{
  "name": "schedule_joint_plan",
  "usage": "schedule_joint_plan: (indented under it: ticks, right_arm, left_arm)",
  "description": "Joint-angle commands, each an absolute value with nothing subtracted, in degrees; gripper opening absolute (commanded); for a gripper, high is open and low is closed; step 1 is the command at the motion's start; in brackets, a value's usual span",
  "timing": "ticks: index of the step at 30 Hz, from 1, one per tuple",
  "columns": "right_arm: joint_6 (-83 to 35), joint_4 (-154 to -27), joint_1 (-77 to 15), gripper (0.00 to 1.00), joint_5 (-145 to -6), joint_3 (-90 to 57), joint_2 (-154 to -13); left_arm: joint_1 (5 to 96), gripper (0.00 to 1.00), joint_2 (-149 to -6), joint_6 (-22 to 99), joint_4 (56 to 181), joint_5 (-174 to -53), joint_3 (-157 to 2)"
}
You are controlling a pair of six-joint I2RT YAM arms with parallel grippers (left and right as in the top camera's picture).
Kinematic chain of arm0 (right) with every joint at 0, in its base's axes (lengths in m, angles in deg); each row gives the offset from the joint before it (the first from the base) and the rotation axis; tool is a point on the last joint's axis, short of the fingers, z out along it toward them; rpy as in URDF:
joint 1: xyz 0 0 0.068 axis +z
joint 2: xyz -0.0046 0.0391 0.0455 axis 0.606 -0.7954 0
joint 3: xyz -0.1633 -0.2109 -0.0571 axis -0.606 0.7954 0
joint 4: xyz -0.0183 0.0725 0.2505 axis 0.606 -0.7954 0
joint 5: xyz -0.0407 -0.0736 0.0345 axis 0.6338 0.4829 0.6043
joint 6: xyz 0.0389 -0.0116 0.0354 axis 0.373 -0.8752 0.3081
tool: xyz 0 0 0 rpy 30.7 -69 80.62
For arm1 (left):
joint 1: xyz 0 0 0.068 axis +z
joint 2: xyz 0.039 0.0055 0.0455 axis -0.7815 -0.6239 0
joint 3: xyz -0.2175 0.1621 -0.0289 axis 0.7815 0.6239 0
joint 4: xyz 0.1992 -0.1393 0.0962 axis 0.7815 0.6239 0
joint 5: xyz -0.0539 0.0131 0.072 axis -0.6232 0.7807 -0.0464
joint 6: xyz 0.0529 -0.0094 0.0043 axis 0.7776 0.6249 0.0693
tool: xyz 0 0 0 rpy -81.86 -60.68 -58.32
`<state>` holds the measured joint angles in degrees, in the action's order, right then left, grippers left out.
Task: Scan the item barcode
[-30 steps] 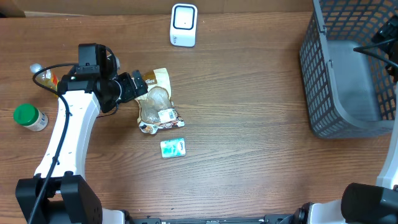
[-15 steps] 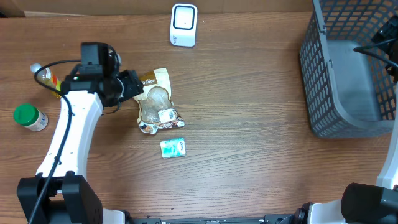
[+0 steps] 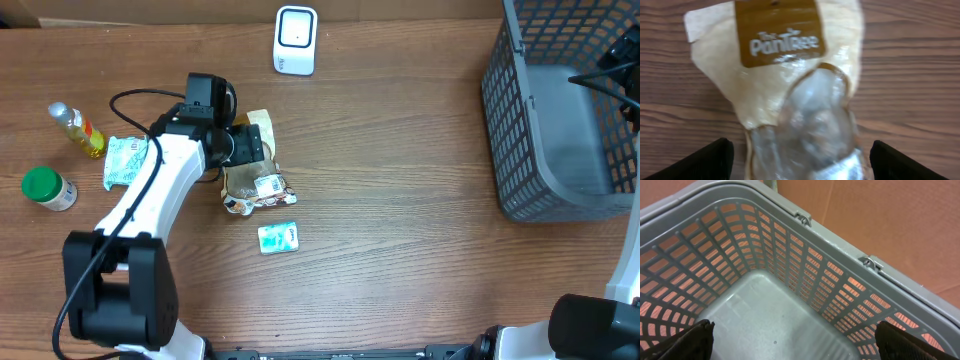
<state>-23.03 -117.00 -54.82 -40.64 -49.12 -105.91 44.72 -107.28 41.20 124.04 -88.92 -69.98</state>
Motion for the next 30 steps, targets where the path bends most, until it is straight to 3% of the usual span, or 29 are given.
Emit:
schedule_joint_plan:
  ticks: [1,30]
  right_arm:
    - [-23.3,-116.7,-54.8,1.00,-39.9,-49.4,-105.8]
    - [-23.3,-116.7,-54.8,1.00,-39.9,-49.4,-105.8]
  left_arm:
    - [45.4,0.89,-108.2,43.1,123.5,-85.4,-69.7]
    - [45.7,1.00,-120.0,42.8,124.0,-90.7,-69.7]
